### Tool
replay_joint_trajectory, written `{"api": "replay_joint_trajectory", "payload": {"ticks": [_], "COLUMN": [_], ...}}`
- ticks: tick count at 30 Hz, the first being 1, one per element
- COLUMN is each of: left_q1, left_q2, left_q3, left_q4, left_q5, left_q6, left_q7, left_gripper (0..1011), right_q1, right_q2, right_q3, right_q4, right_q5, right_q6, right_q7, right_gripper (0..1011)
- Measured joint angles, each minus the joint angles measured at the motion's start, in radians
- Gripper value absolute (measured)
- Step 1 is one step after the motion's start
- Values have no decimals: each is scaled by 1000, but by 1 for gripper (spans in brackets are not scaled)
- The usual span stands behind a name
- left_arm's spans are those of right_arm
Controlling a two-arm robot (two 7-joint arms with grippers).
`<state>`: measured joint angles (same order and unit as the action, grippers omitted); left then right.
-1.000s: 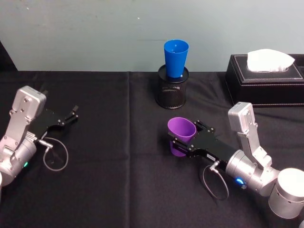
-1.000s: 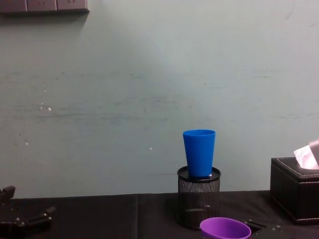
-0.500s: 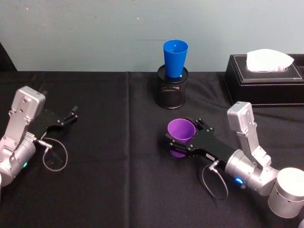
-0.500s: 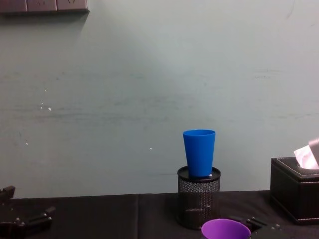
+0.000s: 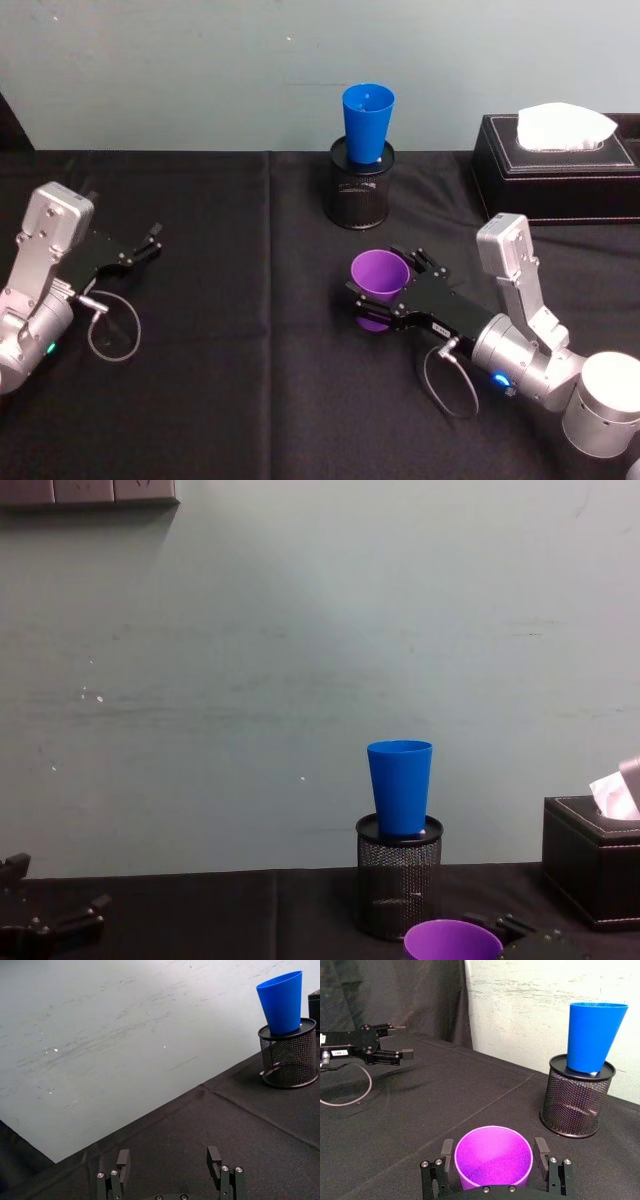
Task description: Pick up one cup with a gripper and tap it against the other cup.
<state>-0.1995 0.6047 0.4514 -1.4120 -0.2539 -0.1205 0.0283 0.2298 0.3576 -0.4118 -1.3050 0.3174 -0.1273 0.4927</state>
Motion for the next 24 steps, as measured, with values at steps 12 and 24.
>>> {"api": "replay_joint_trajectory", "payload": {"ticks": [12, 24], "left_q1": [0, 0], "left_q2": [0, 0], "left_q3": [0, 0], "left_q4": [0, 0], "left_q5": [0, 0], "left_q6": [0, 0], "left_q7": [0, 0], "left_gripper": [1005, 1005], "right_q1": [-11, -44], "right_q2": [1, 4], "right_q3": [17, 75], "right_q4": [-49, -171], "right_q5": [7, 9], "right_q6": [-7, 7], "right_q7": [-6, -87], "right_gripper": [1003, 1003]}}
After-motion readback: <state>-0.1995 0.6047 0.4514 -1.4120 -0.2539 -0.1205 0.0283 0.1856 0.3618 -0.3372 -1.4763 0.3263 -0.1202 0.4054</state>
